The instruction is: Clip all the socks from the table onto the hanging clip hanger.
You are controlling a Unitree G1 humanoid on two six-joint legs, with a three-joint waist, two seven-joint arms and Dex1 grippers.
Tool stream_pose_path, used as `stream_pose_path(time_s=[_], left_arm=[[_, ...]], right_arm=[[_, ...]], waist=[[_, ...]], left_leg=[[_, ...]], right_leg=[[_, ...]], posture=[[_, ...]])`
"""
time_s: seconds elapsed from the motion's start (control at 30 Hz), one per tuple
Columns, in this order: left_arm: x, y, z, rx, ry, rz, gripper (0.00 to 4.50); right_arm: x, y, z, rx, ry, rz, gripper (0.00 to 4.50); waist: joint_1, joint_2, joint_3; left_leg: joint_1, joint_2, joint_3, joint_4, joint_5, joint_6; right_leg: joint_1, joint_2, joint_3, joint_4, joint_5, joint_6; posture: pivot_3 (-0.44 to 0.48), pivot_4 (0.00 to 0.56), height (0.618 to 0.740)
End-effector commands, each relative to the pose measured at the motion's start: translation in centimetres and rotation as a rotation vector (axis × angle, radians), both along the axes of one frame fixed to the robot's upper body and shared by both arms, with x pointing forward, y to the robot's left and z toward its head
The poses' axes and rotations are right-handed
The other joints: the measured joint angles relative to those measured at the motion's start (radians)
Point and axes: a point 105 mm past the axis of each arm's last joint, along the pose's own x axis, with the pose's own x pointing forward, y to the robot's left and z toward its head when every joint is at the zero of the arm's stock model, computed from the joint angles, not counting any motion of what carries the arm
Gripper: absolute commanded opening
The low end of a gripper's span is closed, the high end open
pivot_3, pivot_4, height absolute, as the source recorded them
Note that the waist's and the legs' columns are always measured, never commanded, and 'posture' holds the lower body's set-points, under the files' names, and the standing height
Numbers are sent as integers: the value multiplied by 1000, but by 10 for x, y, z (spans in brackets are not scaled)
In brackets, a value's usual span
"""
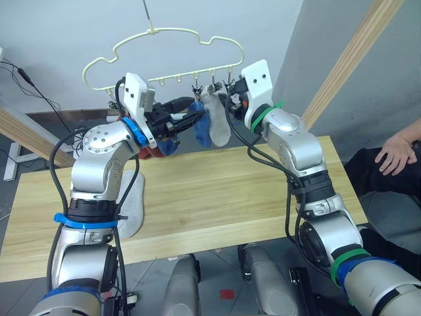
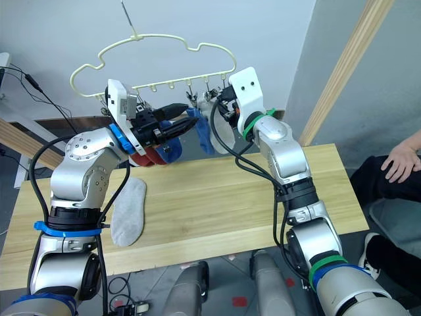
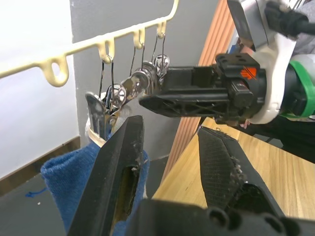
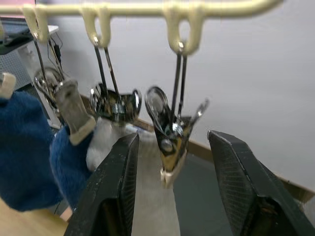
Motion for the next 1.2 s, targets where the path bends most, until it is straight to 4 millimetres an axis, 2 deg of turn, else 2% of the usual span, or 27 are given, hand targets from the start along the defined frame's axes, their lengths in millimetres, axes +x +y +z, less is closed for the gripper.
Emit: stream_pose_path(time_s=[0.03, 0.6, 0.9, 1.2], left_arm=[[-3, -1, 13, 9, -60, -12, 2008], [-4, -1, 16, 11, -72, -9, 2008], [-4, -2, 17, 12, -75, -10, 2008], [-3, -3, 17, 11, -75, -13, 2008]], right_arm=[[-4, 7, 19, -32, -104, 17, 2276], [-2, 25, 26, -96, -189, 59, 2276], [0, 23, 27, -61, -176, 58, 2276], [0, 13, 29, -30, -137, 48, 2276]], waist=[[0, 0, 0], [1, 0, 0], [2, 0, 0], [3, 0, 0]], left_leg=[[0, 0, 0, 0, 0, 0], [0, 0, 0, 0, 0, 0], [0, 0, 0, 0, 0, 0], [0, 0, 0, 1, 0, 0]], right_leg=[[0, 0, 0, 0, 0, 0], [0, 0, 0, 1, 0, 0], [0, 0, 0, 1, 0, 0], [0, 0, 0, 1, 0, 0]], posture=[[-61, 305, 740], [-47, 308, 740], [-47, 311, 740], [-57, 313, 740]])
